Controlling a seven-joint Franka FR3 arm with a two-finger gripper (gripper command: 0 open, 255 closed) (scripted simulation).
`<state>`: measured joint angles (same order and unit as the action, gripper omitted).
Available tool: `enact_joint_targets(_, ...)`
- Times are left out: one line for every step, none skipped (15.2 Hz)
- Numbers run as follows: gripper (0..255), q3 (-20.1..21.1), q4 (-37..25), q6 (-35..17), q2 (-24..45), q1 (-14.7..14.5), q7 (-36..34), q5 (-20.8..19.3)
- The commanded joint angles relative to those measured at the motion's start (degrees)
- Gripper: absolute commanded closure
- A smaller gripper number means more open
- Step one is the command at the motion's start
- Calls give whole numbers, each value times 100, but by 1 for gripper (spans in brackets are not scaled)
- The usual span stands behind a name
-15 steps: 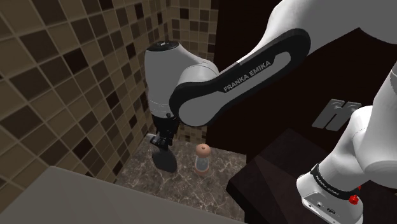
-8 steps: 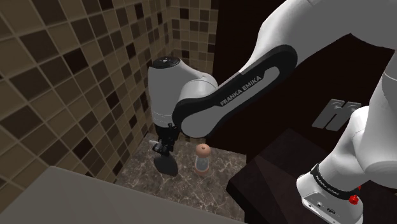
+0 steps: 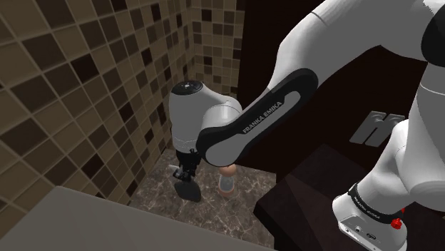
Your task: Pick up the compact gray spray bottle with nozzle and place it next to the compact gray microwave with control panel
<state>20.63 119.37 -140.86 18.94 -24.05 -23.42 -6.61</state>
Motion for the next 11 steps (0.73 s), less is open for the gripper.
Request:
enact_joint_targets(255,-10,-6,-33,36,-4,-5,-18)
enact_joint_targets(255,-11,-6,-33,36,-4,-5,-18)
enact_joint_targets(255,-11,-6,-33,36,-4,-5,-18)
enact_joint_targets(255,-11,-6,-33,36,-4,-5,-18)
enact_joint_targets(255,-11,-6,-33,36,-4,-5,-18)
enact_joint_targets(255,-11,-6,-33,36,-4,-5,-18)
enact_joint_targets(255,-11,-6,-33,36,-4,-5,-18)
enact_joint_targets(0,-11,-6,-33,36,-4,-5,-18)
enact_joint_targets(0,-11,-7,-33,36,-4,-5,-18)
enact_joint_targets(0,-11,-7,-32,36,-5,-5,-18)
enact_joint_targets(0,-11,-7,-32,36,-4,-5,-18)
